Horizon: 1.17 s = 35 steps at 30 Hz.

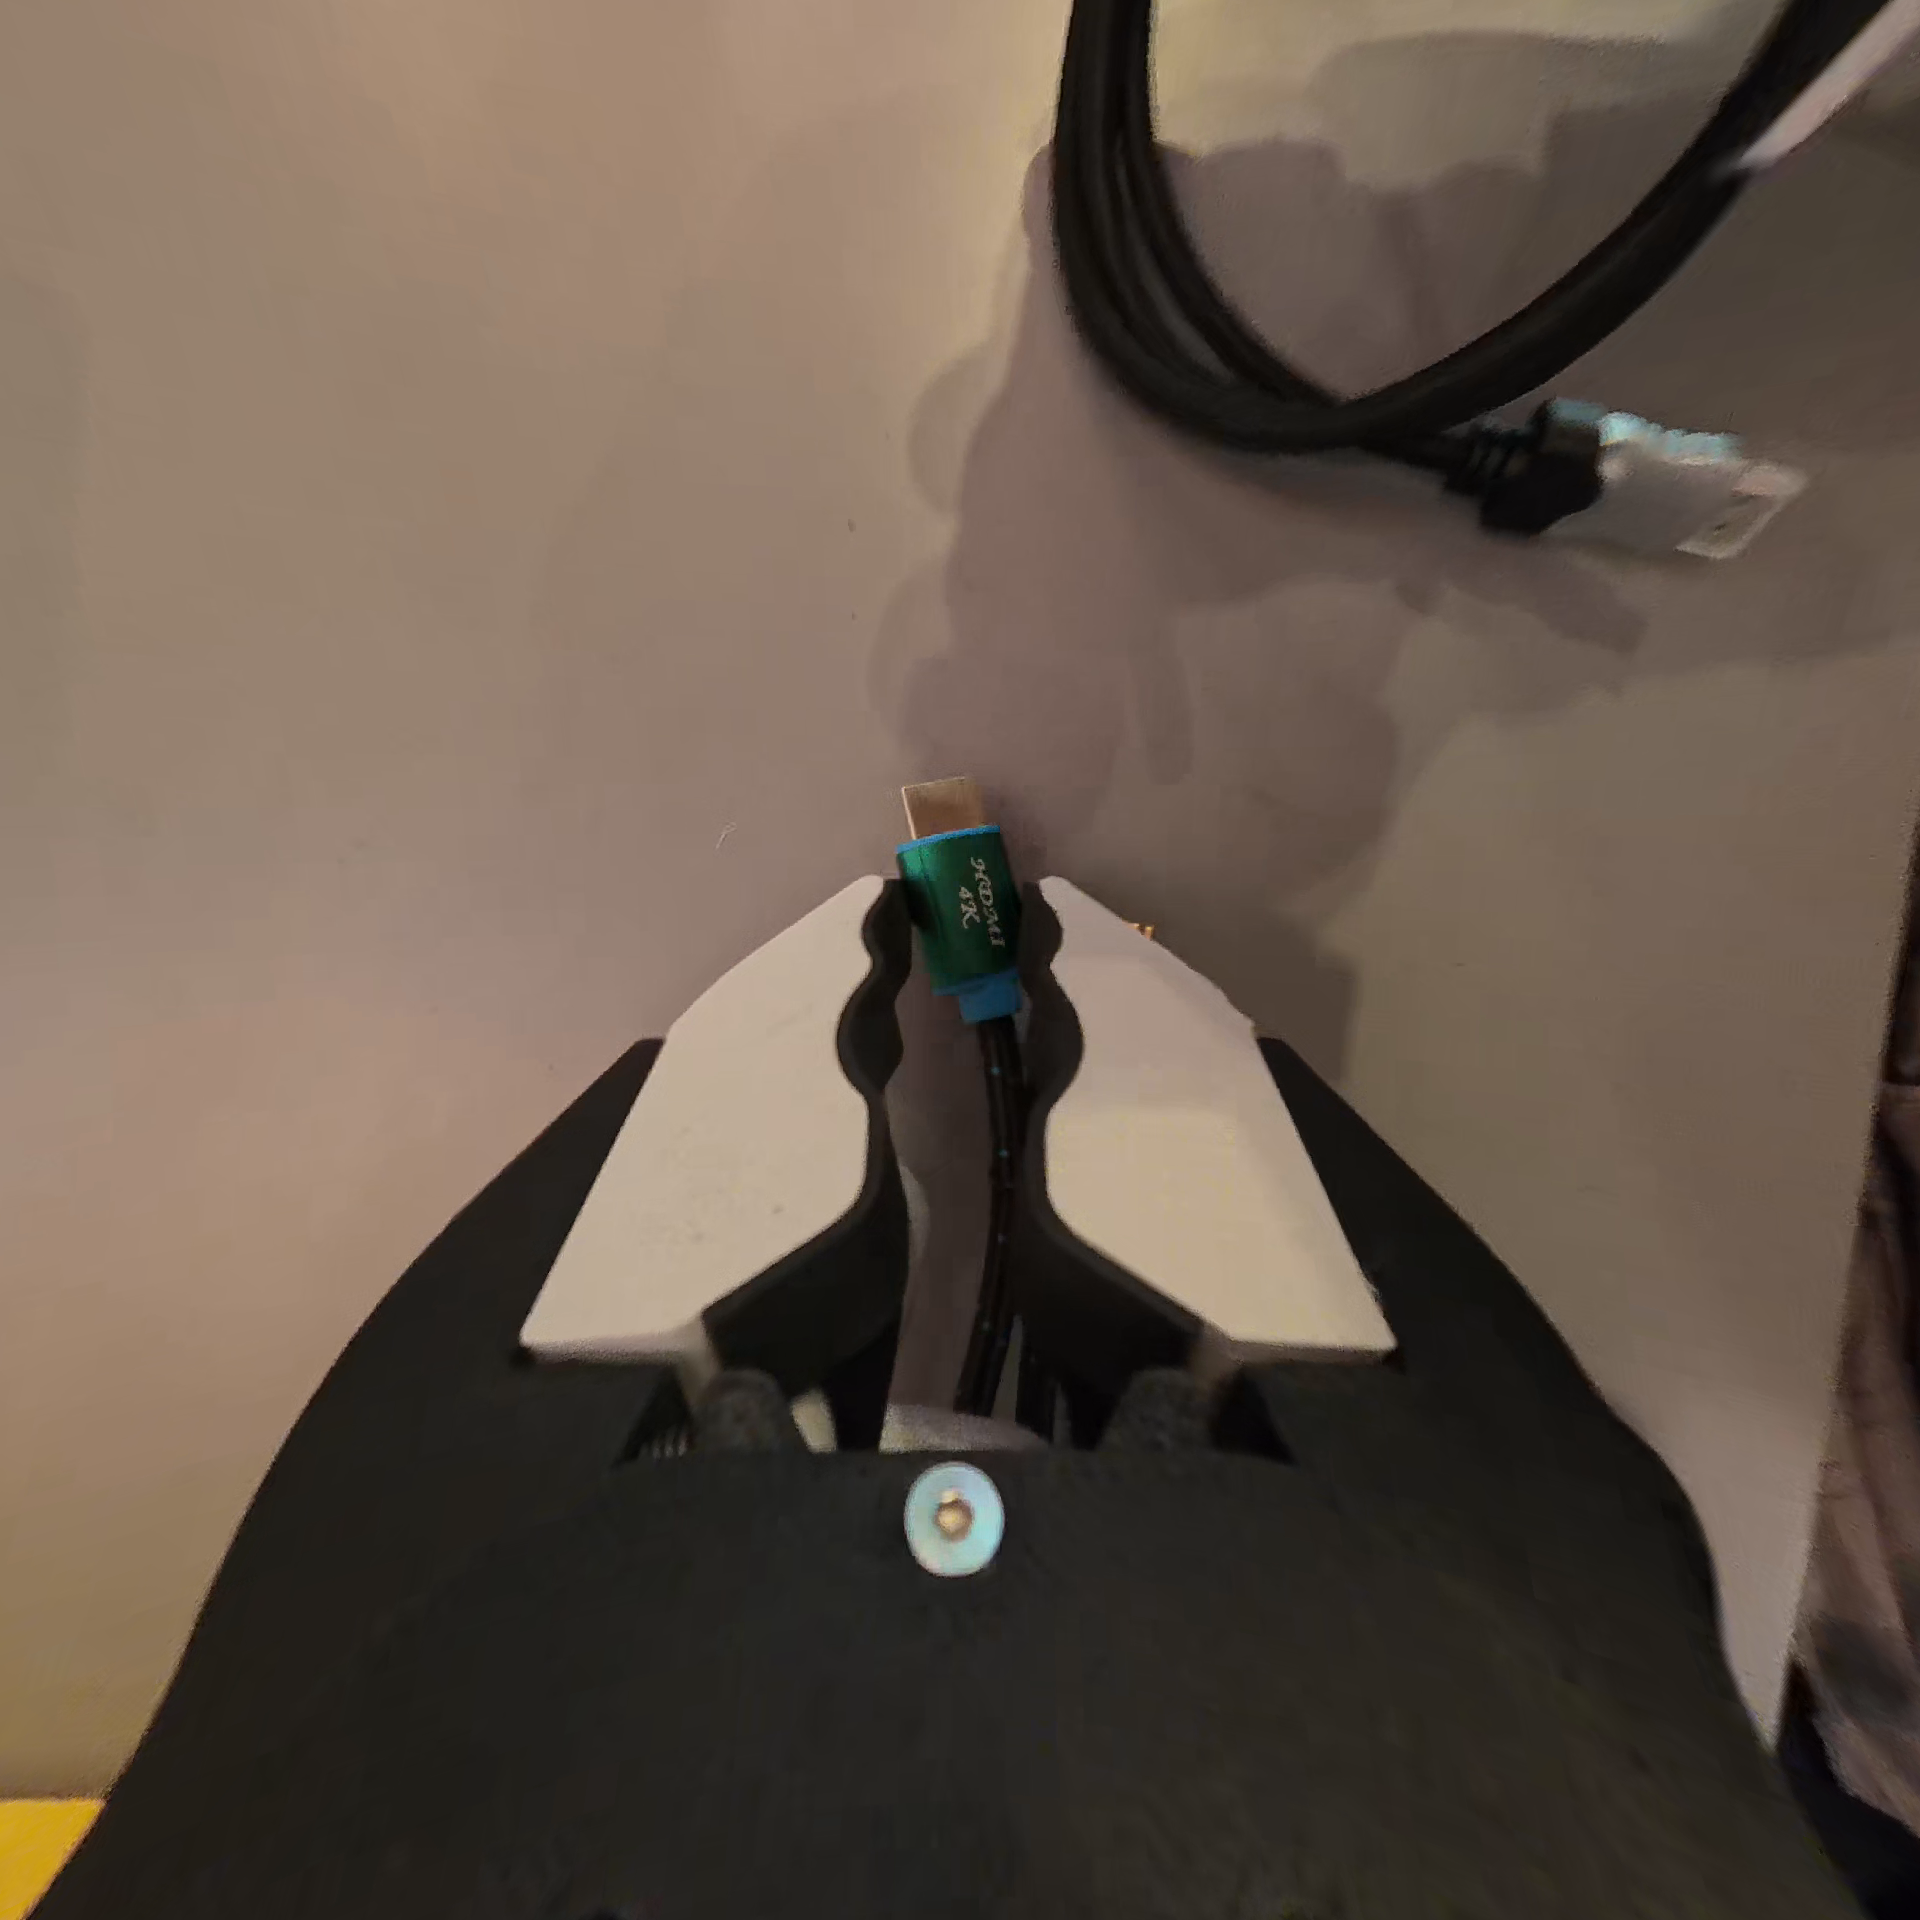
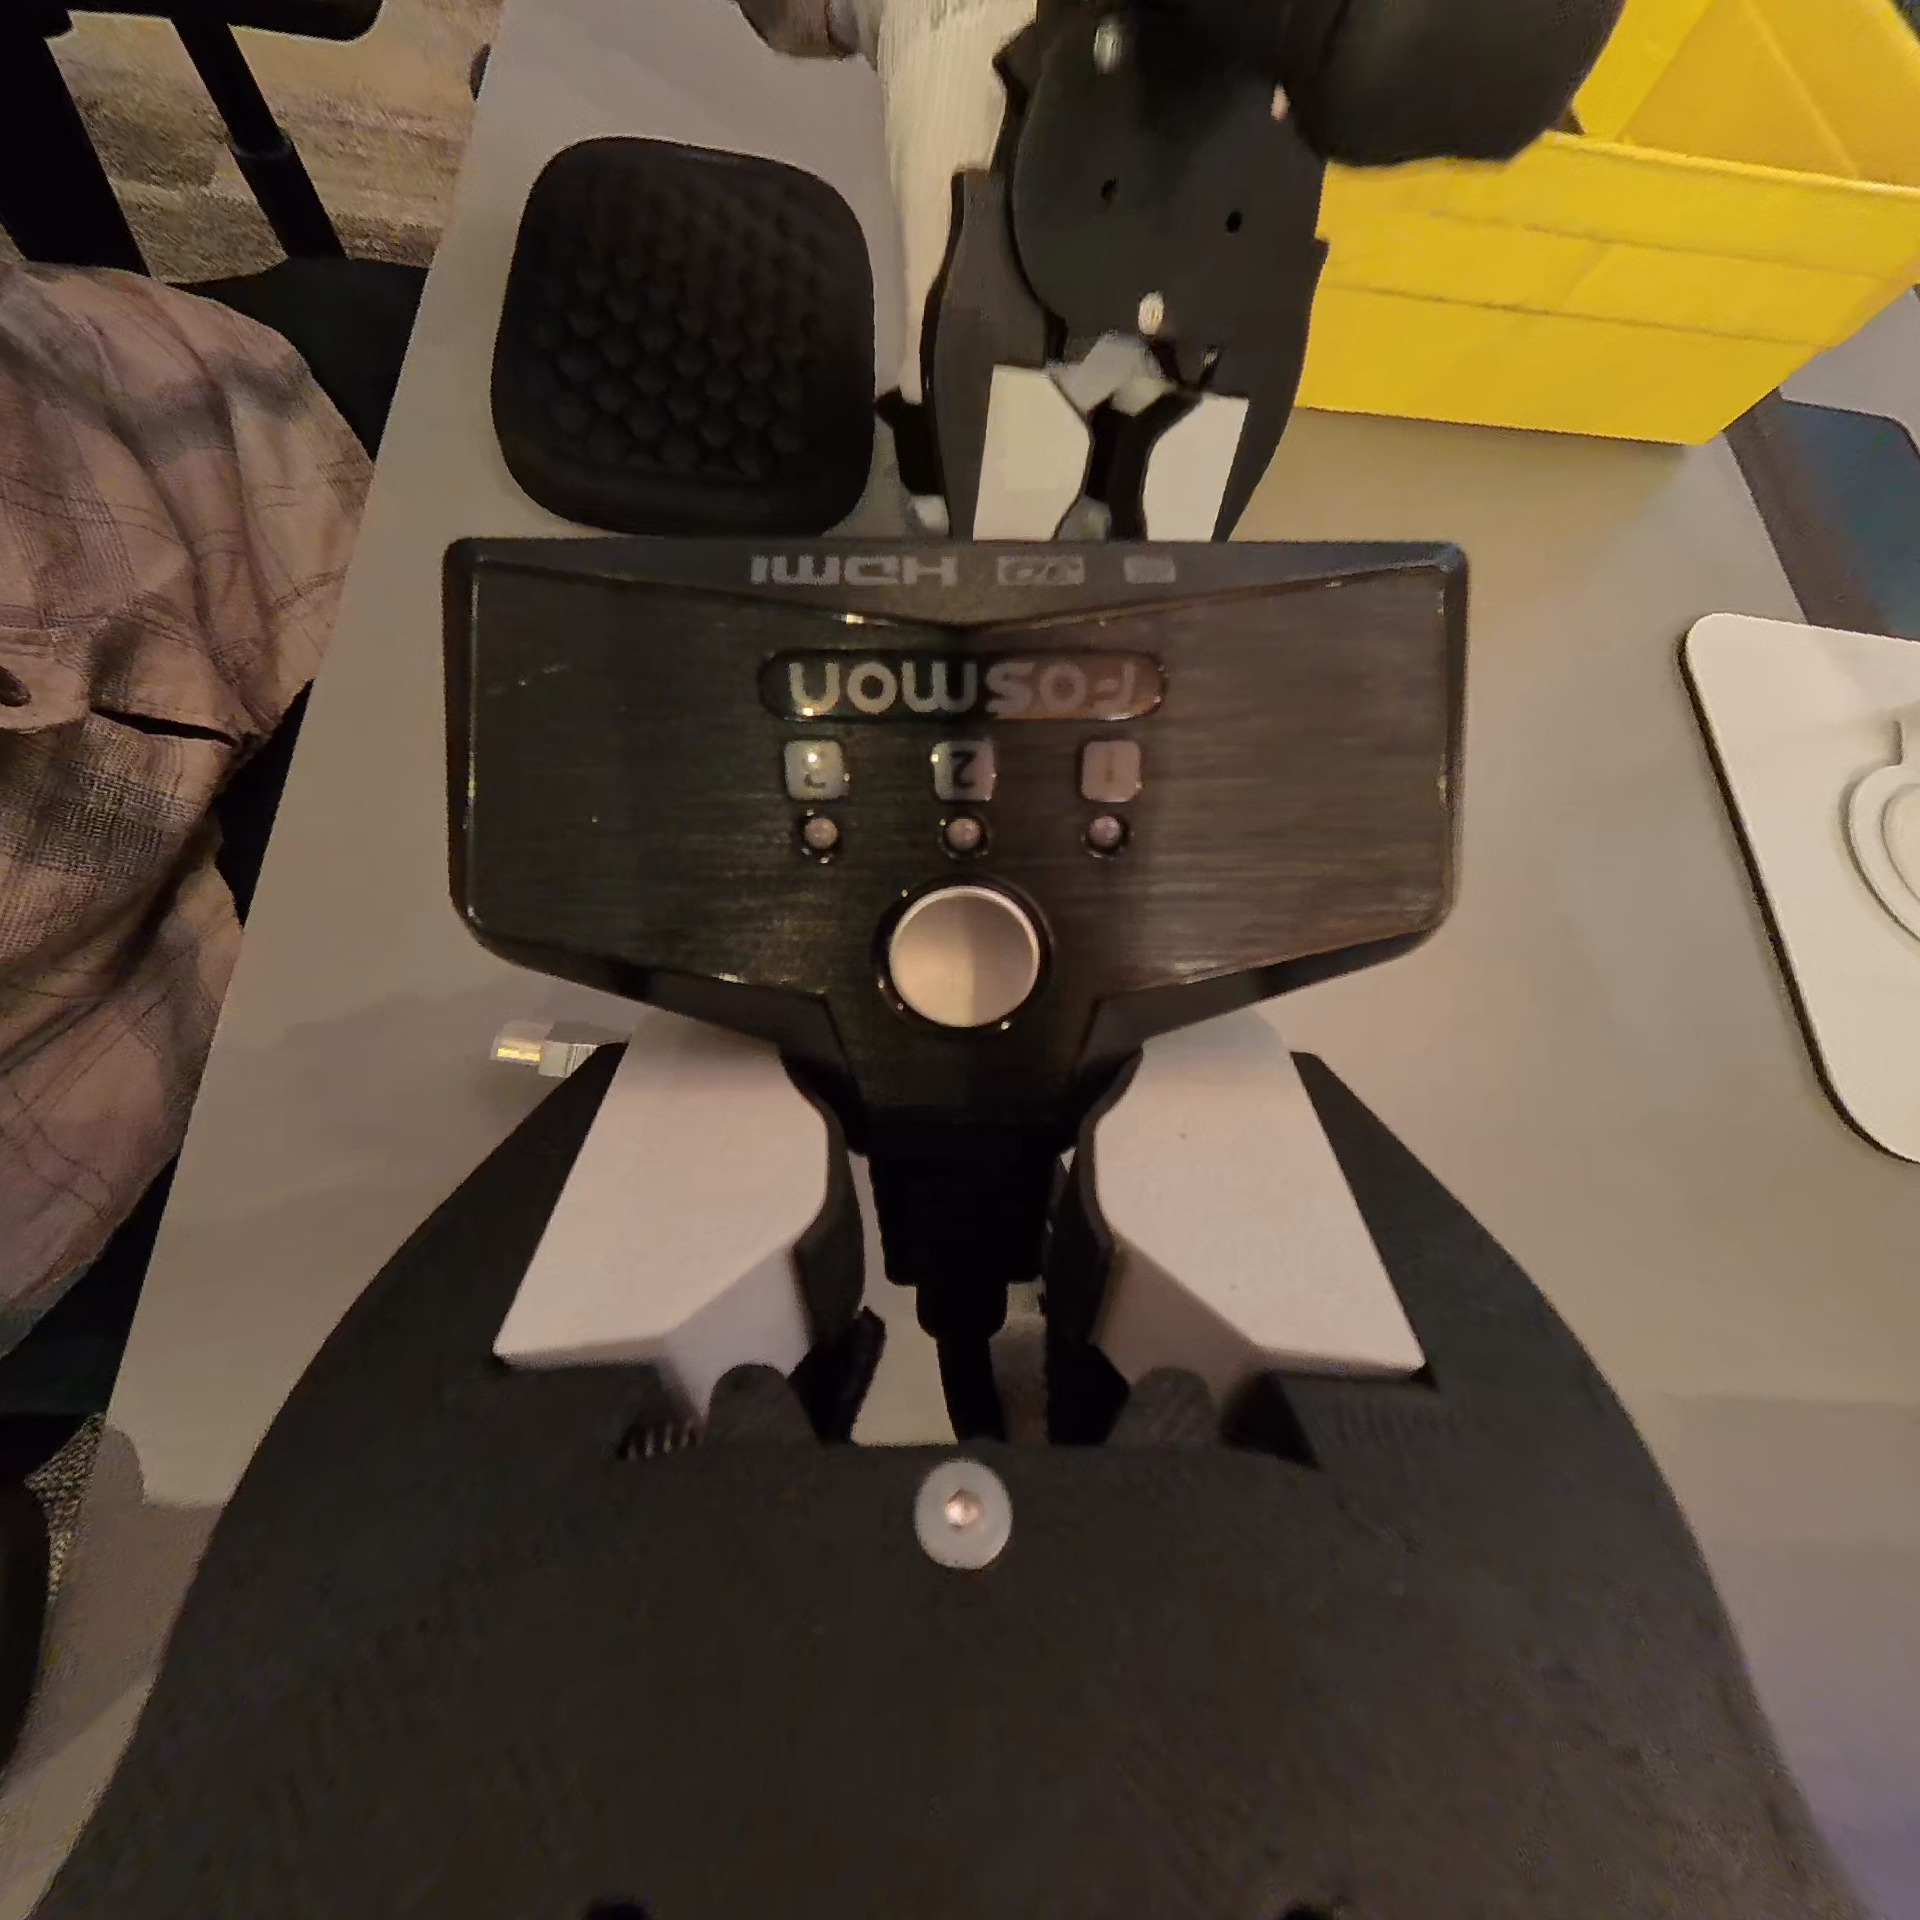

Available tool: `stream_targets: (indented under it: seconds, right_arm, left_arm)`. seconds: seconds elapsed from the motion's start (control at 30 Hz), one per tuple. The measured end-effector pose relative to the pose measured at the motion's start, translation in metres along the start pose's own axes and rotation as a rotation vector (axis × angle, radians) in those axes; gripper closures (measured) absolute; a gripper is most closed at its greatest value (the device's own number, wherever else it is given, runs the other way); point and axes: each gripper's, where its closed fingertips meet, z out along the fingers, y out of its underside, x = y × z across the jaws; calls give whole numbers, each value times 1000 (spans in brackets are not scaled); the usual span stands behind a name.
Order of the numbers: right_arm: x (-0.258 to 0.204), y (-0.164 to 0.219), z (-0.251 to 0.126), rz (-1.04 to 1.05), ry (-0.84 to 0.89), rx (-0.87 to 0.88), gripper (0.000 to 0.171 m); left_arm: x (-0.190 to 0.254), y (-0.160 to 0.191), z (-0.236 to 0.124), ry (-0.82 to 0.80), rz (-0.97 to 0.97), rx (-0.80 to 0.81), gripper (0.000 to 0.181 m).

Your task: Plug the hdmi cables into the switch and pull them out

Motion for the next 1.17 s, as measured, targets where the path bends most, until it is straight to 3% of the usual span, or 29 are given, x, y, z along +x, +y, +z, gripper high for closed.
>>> stream_targets:
  seconds: [0.2,0.43,0.7,1.17]
  right_arm:
    - [-2,13,15,-30,1,-105,135]
    - [-10,24,38,-83,-15,-240,135]
    - [-8,35,52,-110,10,-365,135]
    - [-8,49,61,-153,31,-507,135]
  left_arm:
    - [28,-30,-35,110,33,61,162]
    - [58,-35,-56,132,107,-23,162]
    - [88,-37,-54,139,139,-81,162]
    - [90,-18,-38,67,164,-237,162]
